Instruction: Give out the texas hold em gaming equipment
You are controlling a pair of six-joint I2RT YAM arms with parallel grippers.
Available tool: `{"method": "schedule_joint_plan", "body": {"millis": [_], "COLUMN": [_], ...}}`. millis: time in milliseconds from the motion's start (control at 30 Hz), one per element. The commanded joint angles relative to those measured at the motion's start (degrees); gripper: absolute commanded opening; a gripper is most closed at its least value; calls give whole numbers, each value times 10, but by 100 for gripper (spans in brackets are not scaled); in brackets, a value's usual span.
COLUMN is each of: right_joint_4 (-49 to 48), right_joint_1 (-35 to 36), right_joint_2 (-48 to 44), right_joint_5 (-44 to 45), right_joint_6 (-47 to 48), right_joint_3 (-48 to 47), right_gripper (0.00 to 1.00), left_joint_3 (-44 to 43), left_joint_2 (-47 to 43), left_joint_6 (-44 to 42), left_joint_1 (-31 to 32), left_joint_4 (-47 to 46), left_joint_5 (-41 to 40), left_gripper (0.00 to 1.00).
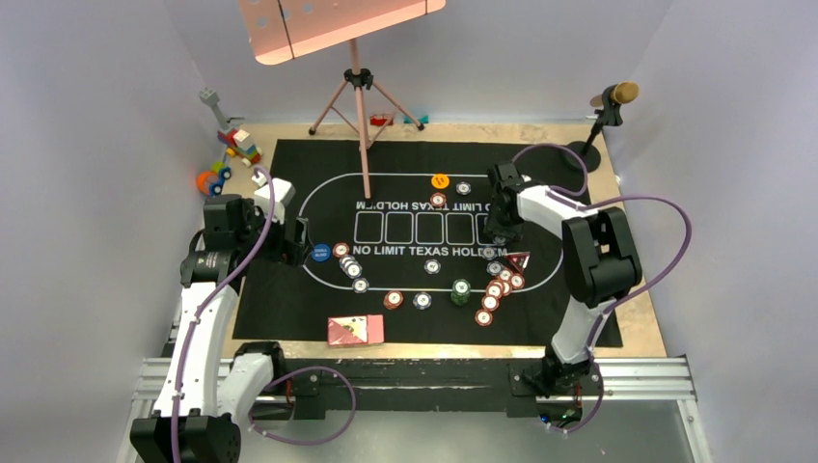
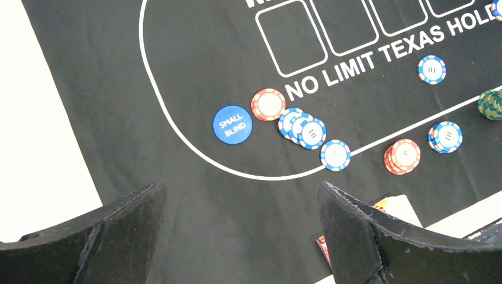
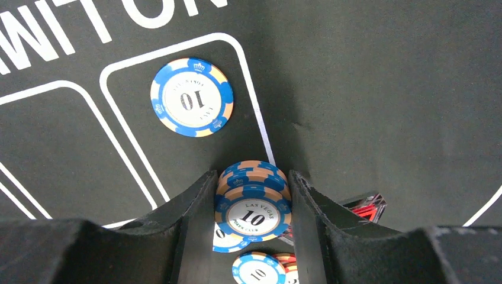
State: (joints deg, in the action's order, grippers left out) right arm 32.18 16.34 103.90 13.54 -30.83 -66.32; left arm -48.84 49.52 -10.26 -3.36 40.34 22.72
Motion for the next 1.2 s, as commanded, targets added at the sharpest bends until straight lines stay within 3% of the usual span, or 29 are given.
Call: {"method": "schedule_joint_plan", "body": {"millis": [0, 133, 400, 567, 867, 1167], "right_joint_4": [-8, -7, 22, 16, 17, 32], "right_joint_1": [-2, -1, 2, 13, 15, 15], "right_joint_2": [17, 4, -67, -72, 57, 103], "right_joint_5": [-12, -4, 12, 20, 48, 65], "right_joint_6": [-6, -8, -1, 8, 30, 26], "right_joint_3": [-15, 1, -5, -50, -177, -185], "right_gripper": [22, 46, 58, 59, 53, 43], "left_joint_3": [1, 0, 0, 0, 1, 1], "left_joint_2": [-6, -4, -1, -3, -6, -8], "left_joint_6": [-11, -11, -12, -12, -11, -11], "left_joint_1": [-2, -2, -2, -2, -2, -2], "left_joint_4": [-14, -14, -13, -13, -14, -13], "left_joint_5": [5, 5, 8, 7, 4, 1], "left_gripper": [100, 100, 100, 100, 100, 100]}}
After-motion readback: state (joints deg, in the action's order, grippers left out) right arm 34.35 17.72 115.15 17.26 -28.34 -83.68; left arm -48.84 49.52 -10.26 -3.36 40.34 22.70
